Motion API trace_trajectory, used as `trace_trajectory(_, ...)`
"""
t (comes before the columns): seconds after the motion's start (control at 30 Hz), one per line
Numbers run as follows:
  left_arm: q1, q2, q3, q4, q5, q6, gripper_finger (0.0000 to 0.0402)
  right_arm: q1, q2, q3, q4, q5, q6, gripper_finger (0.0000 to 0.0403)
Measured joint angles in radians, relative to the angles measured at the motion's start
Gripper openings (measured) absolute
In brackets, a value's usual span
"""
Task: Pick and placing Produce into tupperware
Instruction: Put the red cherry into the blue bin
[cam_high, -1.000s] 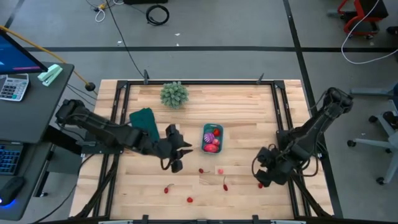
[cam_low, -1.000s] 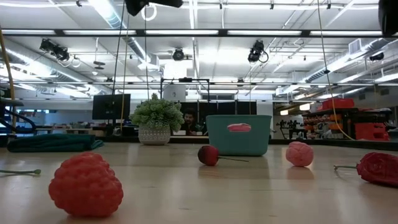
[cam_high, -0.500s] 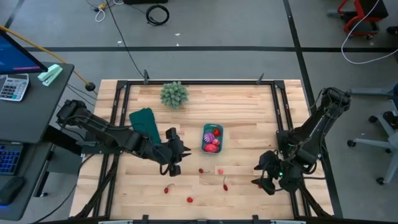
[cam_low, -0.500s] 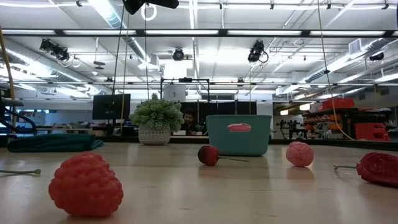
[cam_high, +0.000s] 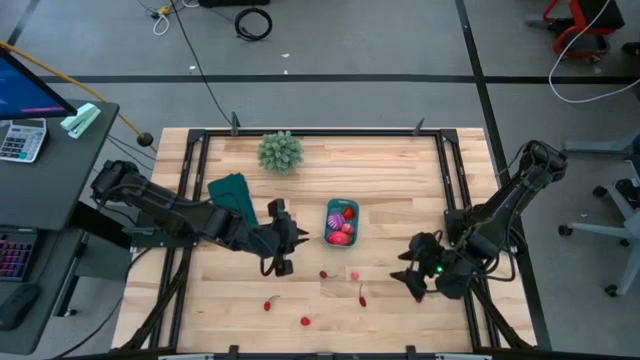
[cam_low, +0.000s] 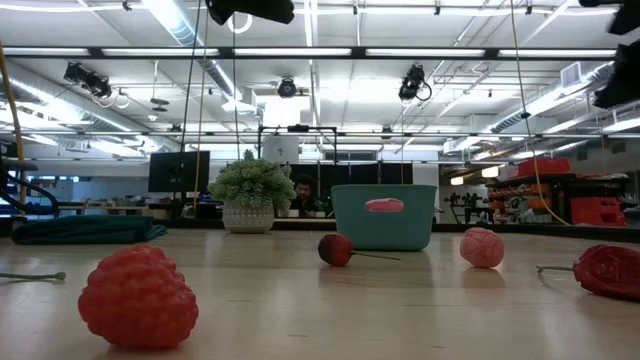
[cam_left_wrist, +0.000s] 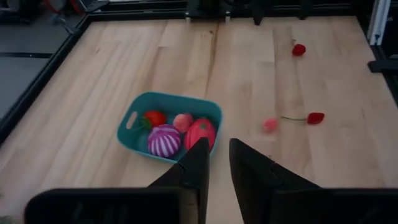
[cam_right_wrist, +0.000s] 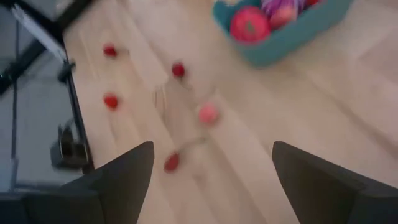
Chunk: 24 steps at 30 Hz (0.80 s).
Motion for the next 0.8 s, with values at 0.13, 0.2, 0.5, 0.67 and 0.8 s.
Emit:
trace_trajectory(0.13, 0.007, 0.000, 0.000, -0.004, 0.000, 0.005, 0.0064, -0.003, 0.000, 0.000, -0.003, -0.128, 0.057, 0.0336)
trace_trajectory(0.2, 0.006, 0.000, 0.000, -0.014, 0.000, 0.005, 0.0066, -0.002, 0.000, 0.000, -0.003, -0.191, 0.117, 0.0336)
trace_trajectory(0.5, -0.014, 0.000, 0.000, -0.067, 0.003, 0.003, 0.0091, 0.042, 0.052, 0.000, -0.002, -0.403, 0.217, 0.0336)
trace_trajectory(0.67, -0.014, 0.000, 0.000, -0.070, 0.003, -0.017, 0.0092, 0.062, 0.133, 0.000, -0.006, -0.558, 0.217, 0.0336)
trace_trajectory(0.8, -0.014, 0.000, 0.000, -0.073, 0.003, -0.017, 0.0084, 0.061, 0.175, 0.000, -0.013, -0.671, 0.228, 0.0331)
